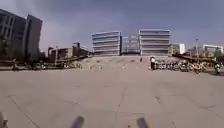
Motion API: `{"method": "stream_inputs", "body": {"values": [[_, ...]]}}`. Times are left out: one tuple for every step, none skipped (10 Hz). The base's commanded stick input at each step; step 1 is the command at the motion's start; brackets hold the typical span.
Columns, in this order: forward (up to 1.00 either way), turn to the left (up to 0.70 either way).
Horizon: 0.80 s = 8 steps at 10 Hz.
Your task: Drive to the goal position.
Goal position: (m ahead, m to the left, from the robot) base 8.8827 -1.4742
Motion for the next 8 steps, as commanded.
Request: {"method": "stream_inputs", "body": {"values": [[0.92, 0.00], [0.92, 0.00], [0.92, 0.00], [0.92, 0.00], [0.92, 0.00], [0.92, 0.00], [0.92, 0.00], [0.92, 0.00]]}}
